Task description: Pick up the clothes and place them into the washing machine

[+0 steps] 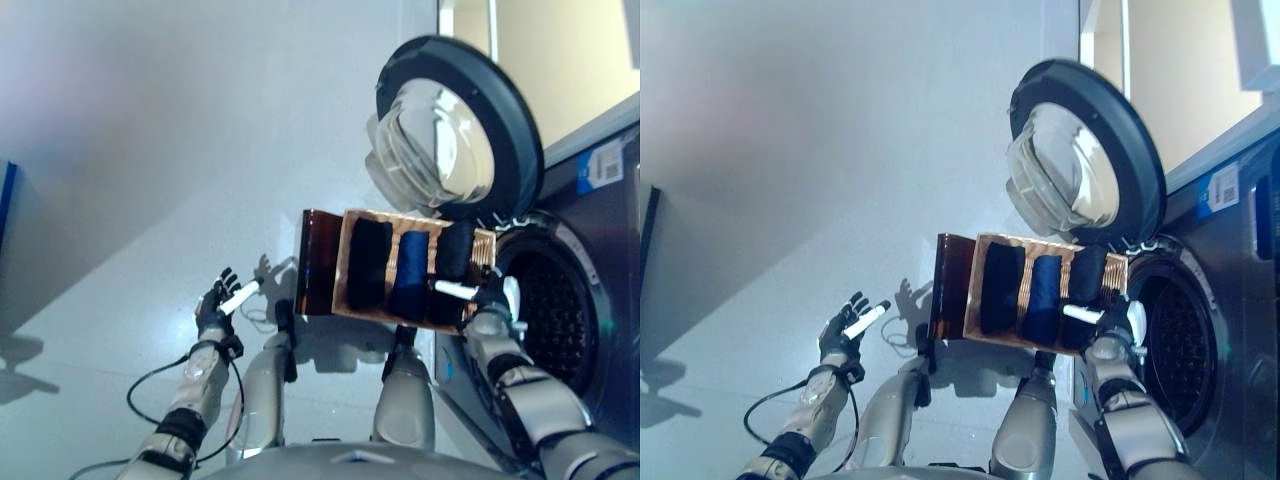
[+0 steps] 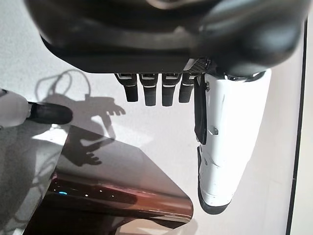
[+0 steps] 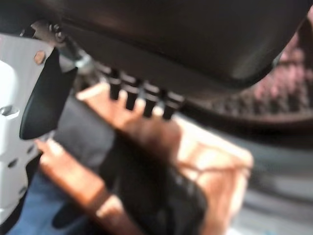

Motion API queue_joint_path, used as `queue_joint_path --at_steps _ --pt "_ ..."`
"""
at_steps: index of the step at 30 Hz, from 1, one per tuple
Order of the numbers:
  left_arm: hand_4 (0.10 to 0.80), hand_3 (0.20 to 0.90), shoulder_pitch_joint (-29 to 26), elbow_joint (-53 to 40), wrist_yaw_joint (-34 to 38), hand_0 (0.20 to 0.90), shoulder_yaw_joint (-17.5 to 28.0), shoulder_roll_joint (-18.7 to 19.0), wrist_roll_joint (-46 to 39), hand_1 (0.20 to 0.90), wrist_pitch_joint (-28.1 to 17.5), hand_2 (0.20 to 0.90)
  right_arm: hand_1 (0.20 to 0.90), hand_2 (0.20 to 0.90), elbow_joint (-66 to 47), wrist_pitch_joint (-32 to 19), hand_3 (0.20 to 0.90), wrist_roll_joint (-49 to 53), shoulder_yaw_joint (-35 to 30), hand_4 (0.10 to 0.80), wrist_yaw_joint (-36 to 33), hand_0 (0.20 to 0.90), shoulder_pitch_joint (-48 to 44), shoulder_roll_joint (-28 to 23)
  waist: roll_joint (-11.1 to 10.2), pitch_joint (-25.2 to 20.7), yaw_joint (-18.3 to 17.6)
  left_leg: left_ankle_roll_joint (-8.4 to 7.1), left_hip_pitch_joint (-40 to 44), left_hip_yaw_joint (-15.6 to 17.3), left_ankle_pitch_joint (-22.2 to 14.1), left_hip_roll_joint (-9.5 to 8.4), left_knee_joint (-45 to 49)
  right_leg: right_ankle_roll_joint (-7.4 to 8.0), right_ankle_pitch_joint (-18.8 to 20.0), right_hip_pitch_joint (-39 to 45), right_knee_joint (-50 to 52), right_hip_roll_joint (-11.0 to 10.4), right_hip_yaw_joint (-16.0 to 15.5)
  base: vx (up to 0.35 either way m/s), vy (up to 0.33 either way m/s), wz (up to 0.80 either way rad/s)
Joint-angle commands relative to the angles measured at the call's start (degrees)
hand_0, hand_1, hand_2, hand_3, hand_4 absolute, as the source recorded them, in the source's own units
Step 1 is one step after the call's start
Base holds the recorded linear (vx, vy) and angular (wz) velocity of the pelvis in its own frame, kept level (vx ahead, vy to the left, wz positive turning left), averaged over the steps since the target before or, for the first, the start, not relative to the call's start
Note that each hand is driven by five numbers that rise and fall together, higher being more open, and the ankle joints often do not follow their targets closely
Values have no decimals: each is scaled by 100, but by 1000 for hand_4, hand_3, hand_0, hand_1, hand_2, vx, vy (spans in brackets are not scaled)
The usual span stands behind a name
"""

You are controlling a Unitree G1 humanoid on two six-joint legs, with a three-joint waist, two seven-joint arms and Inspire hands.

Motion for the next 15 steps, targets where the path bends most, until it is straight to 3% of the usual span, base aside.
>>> queue_joint_path --at_steps 1,15 --pt "800 900 153 -419 112 900 -54 240 174 900 -416 900 900 900 -65 -121 900 -230 34 800 -350 900 -249 -319 -184 -278 27 -554 -175 -159 -835 579 1300 -71 730 -571 202 -233 307 -48 -14 -7" --pt "800 900 162 -720 178 900 -8 373 16 900 -408 900 900 900 498 23 900 -111 -135 800 -504 900 -638 -617 -64 -102 166 -508 -1066 -436 -1221 598 2328 -138 245 -1336 1241 -263 404 -29 0 4"
